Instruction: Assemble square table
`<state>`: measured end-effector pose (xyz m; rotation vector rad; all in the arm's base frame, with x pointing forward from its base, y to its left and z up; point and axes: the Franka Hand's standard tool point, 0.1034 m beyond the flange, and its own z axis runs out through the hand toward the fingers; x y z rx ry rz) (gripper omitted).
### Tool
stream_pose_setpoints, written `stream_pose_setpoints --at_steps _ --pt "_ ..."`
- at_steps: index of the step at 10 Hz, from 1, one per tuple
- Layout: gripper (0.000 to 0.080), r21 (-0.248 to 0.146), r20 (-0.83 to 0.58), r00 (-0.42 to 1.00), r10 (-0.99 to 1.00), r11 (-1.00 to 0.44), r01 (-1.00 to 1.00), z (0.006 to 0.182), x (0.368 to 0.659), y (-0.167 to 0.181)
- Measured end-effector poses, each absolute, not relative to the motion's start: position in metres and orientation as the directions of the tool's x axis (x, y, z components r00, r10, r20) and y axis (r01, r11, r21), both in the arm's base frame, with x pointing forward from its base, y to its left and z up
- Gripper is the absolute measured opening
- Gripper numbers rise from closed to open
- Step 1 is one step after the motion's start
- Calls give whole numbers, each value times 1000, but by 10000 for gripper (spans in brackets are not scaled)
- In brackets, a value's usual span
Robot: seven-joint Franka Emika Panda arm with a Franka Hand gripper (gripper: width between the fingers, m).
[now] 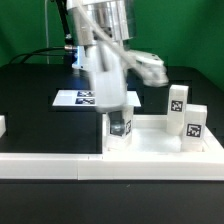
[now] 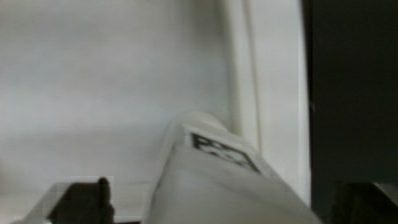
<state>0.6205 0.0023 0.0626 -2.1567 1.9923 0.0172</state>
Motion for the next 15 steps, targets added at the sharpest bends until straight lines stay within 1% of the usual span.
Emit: stream_pose_setpoints --at_steps 1,2,3,4,5,6,9,10,11,12,15 --pt "640 -150 -138 223 -965 -203 -968 59 613 7" --pt "647 -151 -135 227 -964 -207 -967 59 615 5" --pt "647 -161 -119 312 -943 -292 -943 59 615 4" --pt "647 -162 -82 464 -882 -448 -879 59 614 2" --pt "649 -143 -26 656 -754 -647 -749 59 617 1" --pt "649 -135 -1 746 -666 -739 -660 60 619 3" --pt "634 -133 -6 718 -696 -712 -690 60 618 1" --pt "422 -133 -12 689 -725 -682 -719 60 618 1" --pt "422 -132 -22 634 -773 -626 -768 60 618 1" --pt "282 -130 -33 567 -823 -559 -819 60 618 1" --pt "284 -122 -57 404 -913 -395 -910 59 618 2"
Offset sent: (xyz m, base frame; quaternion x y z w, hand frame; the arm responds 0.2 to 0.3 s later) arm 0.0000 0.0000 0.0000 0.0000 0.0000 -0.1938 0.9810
